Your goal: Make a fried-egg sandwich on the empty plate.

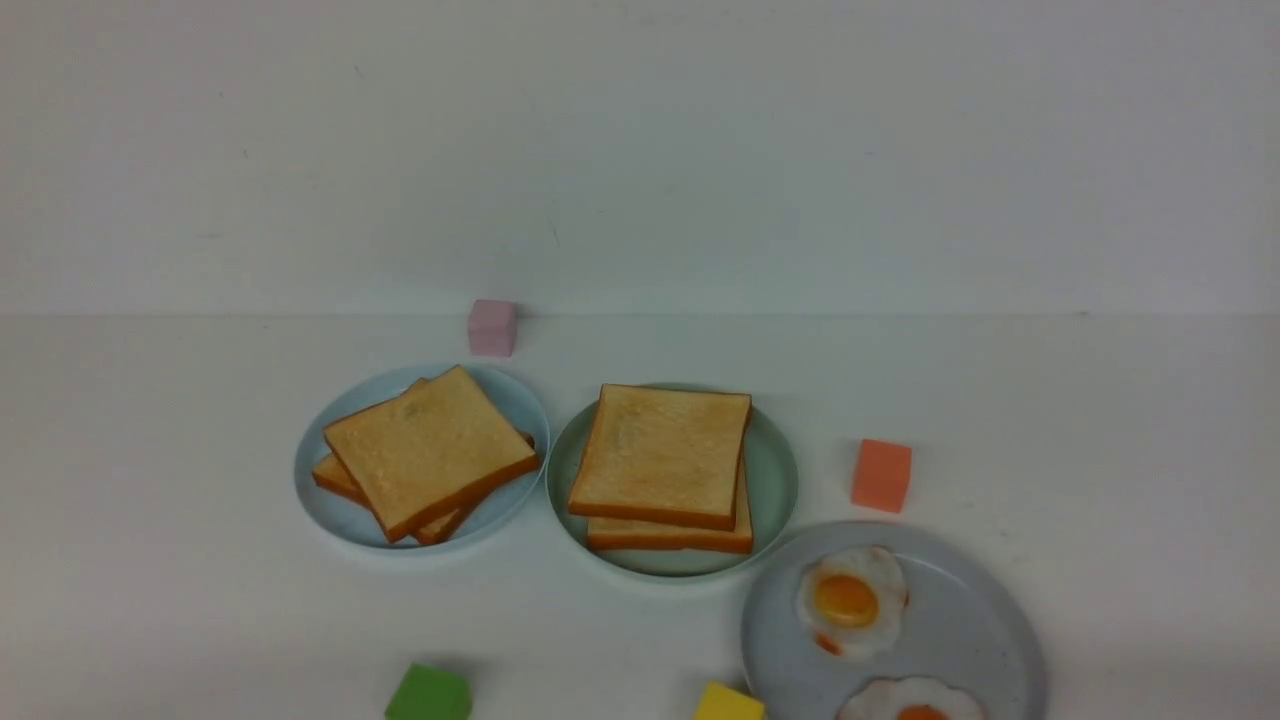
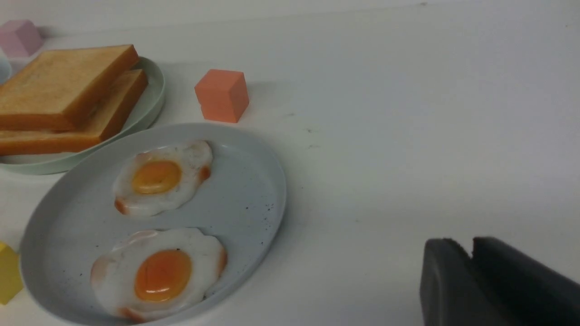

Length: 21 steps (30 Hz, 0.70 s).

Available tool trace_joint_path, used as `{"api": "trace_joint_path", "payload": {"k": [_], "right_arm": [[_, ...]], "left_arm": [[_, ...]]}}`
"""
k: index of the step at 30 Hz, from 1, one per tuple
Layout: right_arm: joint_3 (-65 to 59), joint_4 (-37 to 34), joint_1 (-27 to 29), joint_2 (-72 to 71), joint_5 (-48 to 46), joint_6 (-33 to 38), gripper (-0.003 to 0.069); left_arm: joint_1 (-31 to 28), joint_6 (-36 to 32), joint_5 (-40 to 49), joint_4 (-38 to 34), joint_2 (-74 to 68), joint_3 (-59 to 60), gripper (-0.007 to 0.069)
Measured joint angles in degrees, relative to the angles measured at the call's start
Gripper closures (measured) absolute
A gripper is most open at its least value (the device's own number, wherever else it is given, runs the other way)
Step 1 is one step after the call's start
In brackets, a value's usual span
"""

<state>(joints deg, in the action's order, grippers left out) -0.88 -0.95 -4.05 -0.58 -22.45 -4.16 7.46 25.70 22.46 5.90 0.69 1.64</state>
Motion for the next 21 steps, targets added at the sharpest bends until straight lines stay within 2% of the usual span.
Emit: {"api": "trace_joint_path", "payload": {"k": [21], "right_arm": [[0.0, 0.0, 0.0, 0.0, 0.0, 0.0, 0.0528]], "left_arm": [[0.0, 0.0, 0.0, 0.0, 0.0, 0.0, 0.0532]]}}
